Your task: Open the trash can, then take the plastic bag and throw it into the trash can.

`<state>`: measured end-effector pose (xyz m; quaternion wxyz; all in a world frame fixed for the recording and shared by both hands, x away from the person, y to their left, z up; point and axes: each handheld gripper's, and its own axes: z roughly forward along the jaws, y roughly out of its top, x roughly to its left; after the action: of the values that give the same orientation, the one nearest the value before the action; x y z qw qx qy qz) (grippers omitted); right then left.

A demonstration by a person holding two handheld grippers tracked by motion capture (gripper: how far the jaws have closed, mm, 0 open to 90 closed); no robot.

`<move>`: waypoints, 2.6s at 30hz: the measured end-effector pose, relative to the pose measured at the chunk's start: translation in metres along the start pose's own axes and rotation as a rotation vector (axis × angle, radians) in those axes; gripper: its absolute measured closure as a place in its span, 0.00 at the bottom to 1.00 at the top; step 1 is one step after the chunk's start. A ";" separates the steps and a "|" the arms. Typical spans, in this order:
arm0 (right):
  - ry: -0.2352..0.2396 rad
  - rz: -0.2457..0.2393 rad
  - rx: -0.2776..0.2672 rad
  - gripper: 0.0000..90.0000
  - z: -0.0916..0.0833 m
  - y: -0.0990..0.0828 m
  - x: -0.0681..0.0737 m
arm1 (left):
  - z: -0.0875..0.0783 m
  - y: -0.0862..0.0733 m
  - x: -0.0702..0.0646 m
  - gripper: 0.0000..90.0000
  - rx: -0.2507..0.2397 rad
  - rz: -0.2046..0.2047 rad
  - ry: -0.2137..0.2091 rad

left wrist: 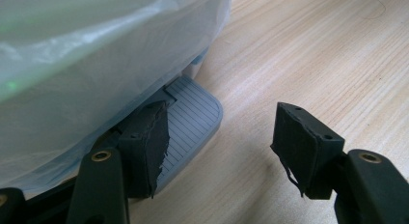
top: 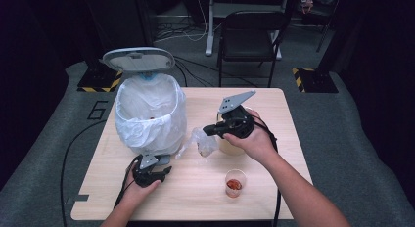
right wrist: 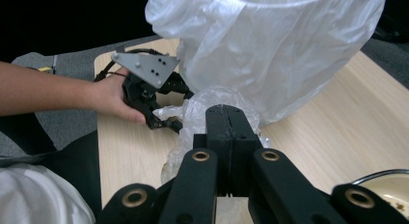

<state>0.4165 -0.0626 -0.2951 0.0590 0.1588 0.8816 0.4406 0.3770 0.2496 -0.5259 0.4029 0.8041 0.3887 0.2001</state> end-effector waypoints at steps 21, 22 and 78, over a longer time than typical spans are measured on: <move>-0.041 -0.007 -0.047 1.00 -0.008 0.051 -0.020 | 0.000 0.000 0.001 0.41 -0.007 0.006 0.002; -0.043 -0.009 -0.047 1.00 -0.007 0.053 -0.021 | 0.001 0.000 0.000 0.41 -0.009 -0.005 0.001; -0.083 -0.032 -0.160 1.00 0.042 0.144 -0.019 | 0.000 0.000 -0.001 0.41 -0.002 -0.024 -0.008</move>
<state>0.4779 0.0436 -0.2066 0.1149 0.1577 0.8427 0.5018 0.3764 0.2494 -0.5257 0.4078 0.7997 0.3965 0.1923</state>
